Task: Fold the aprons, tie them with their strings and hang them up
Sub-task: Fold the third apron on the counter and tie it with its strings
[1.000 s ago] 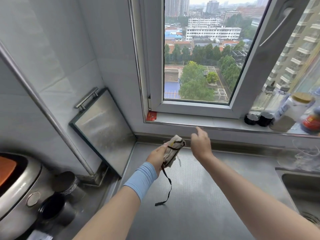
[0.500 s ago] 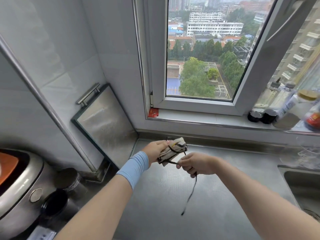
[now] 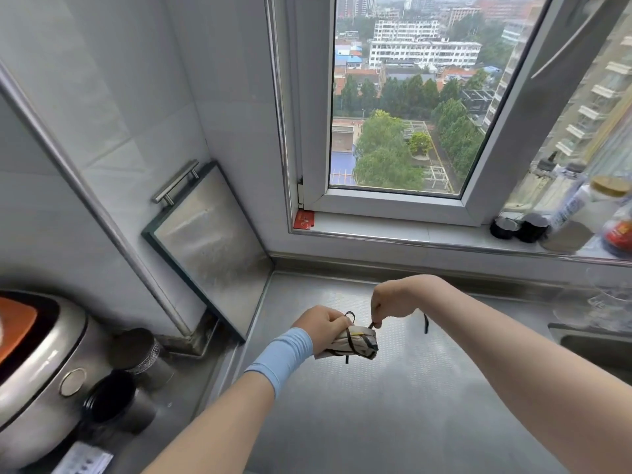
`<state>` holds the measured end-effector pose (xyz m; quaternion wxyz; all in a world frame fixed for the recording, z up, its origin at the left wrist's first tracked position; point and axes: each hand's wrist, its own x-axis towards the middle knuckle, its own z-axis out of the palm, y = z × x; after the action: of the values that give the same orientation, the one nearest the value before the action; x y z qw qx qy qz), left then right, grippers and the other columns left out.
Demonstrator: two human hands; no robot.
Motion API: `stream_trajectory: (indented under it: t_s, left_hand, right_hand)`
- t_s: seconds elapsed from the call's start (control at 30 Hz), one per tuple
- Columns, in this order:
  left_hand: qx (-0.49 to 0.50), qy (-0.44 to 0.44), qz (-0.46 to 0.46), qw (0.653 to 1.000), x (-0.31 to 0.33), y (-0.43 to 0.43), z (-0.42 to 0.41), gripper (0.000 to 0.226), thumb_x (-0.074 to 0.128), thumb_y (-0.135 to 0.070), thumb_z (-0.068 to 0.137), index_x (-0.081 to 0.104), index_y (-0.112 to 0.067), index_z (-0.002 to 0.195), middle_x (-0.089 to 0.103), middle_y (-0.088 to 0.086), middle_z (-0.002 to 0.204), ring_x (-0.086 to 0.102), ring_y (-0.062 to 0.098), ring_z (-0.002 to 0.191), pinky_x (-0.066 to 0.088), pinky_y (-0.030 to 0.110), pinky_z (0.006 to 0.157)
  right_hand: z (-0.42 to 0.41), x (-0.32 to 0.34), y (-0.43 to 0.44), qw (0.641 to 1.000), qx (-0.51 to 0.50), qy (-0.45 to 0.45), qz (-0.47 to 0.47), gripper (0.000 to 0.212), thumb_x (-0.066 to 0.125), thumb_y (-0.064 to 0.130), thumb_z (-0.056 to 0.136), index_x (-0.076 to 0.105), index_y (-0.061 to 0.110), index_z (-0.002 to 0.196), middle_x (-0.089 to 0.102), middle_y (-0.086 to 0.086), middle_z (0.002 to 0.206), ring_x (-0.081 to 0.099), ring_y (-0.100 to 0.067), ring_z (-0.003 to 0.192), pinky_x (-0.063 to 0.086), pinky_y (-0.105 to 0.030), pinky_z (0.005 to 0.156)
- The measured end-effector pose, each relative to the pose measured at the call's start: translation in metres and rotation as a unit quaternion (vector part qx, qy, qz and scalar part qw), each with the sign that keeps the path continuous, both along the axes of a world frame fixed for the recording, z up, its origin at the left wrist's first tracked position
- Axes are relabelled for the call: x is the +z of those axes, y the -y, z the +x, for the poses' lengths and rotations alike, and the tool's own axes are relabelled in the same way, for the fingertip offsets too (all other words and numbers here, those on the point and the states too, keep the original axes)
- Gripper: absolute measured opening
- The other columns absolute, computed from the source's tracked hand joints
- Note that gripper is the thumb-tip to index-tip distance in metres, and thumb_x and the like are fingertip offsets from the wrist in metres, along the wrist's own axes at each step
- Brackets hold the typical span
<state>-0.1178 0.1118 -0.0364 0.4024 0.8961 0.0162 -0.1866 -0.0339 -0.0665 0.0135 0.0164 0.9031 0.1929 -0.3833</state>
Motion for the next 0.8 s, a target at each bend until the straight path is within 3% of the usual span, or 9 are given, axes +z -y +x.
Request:
stream_trajectory:
  t_s: [0.13,0.27,0.37,0.43,0.53,0.6,0.7,0.77,0.8]
  left_hand:
    - [0.038,-0.013,-0.002,0.999,-0.006,0.006,-0.001,0.042,0.051,-0.043,0.089,0.059,-0.014,0.061,0.048,-0.003,0.056,0.042,0.016,0.057,0.036,0.027,0.058]
    - [0.054,-0.049,0.056,0.996,-0.006,0.009,0.006,0.036,0.045,-0.028,0.092,0.042,-0.018,0.057,0.043,0.001,0.064,0.037,0.021,0.065,0.03,0.028,0.056]
    - [0.087,-0.087,0.064,0.99,-0.015,0.004,0.014,0.027,0.037,-0.022,0.1,0.049,-0.02,0.076,0.048,0.006,0.09,0.04,0.02,0.083,0.031,0.024,0.07]
    - [0.111,-0.085,0.05,0.989,-0.02,0.002,0.016,0.021,0.037,-0.024,0.101,0.054,-0.021,0.09,0.048,0.006,0.093,0.04,0.019,0.085,0.03,0.022,0.073]
    - [0.188,-0.059,-0.008,0.98,-0.025,0.002,0.015,0.031,0.045,-0.026,0.098,0.071,-0.01,0.104,0.054,0.005,0.087,0.046,0.02,0.081,0.033,0.021,0.07]
    - [0.241,-0.057,-0.05,0.968,-0.024,0.006,0.013,0.028,0.05,-0.027,0.094,0.073,-0.011,0.096,0.06,0.006,0.085,0.051,0.022,0.078,0.035,0.022,0.067]
    - [0.324,-0.038,-0.124,0.937,-0.019,0.009,0.008,0.023,0.053,-0.027,0.093,0.072,-0.017,0.086,0.065,0.009,0.083,0.053,0.023,0.07,0.039,0.023,0.055]
    - [0.352,-0.027,-0.2,0.914,-0.017,0.012,0.004,0.021,0.052,-0.024,0.095,0.069,-0.02,0.084,0.064,0.002,0.075,0.053,0.015,0.063,0.041,0.016,0.044]
    - [0.354,-0.023,-0.234,0.905,-0.016,0.016,0.002,0.021,0.051,-0.023,0.096,0.07,-0.021,0.086,0.064,0.0,0.074,0.055,0.012,0.064,0.042,0.014,0.044]
  right_hand:
    - [-0.011,0.004,-0.025,0.988,0.07,0.141,-0.003,0.023,0.053,0.021,0.097,0.07,0.016,0.111,0.068,-0.004,0.111,0.062,-0.026,0.097,0.05,-0.032,0.078]
    - [-0.031,-0.006,-0.041,0.959,0.149,0.239,-0.023,0.022,0.049,0.017,0.095,0.068,0.014,0.105,0.068,-0.004,0.106,0.065,-0.029,0.097,0.049,-0.033,0.07]
    - [-0.045,-0.008,-0.042,0.93,0.199,0.308,0.005,0.018,0.049,0.016,0.092,0.065,0.015,0.097,0.067,-0.004,0.103,0.064,-0.029,0.096,0.039,-0.032,0.071]
    - [-0.054,-0.013,-0.042,0.902,0.237,0.359,0.019,0.017,0.05,0.018,0.09,0.067,0.019,0.095,0.062,-0.004,0.101,0.057,-0.028,0.096,0.029,-0.034,0.073]
    - [-0.065,-0.024,-0.04,0.882,0.224,0.413,0.046,0.013,0.055,0.021,0.084,0.068,0.024,0.084,0.053,-0.003,0.092,0.049,-0.027,0.088,0.031,-0.036,0.072]
    - [-0.073,-0.03,-0.035,0.911,0.148,0.375,0.085,0.014,0.053,0.02,0.087,0.066,0.025,0.087,0.057,-0.002,0.092,0.054,-0.027,0.087,0.036,-0.035,0.068]
    - [-0.084,-0.043,-0.028,0.968,-0.034,0.198,0.151,0.022,0.048,0.022,0.092,0.068,0.029,0.092,0.069,0.003,0.094,0.063,-0.022,0.086,0.043,-0.03,0.066]
    - [-0.089,-0.052,-0.021,0.951,-0.184,0.055,0.243,0.023,0.05,0.021,0.091,0.072,0.023,0.092,0.075,0.0,0.083,0.065,-0.019,0.068,0.044,-0.026,0.058]
    - [-0.089,-0.055,-0.017,0.917,-0.267,-0.019,0.295,0.021,0.052,0.019,0.091,0.072,0.017,0.095,0.076,-0.002,0.08,0.066,-0.021,0.06,0.041,-0.024,0.051]
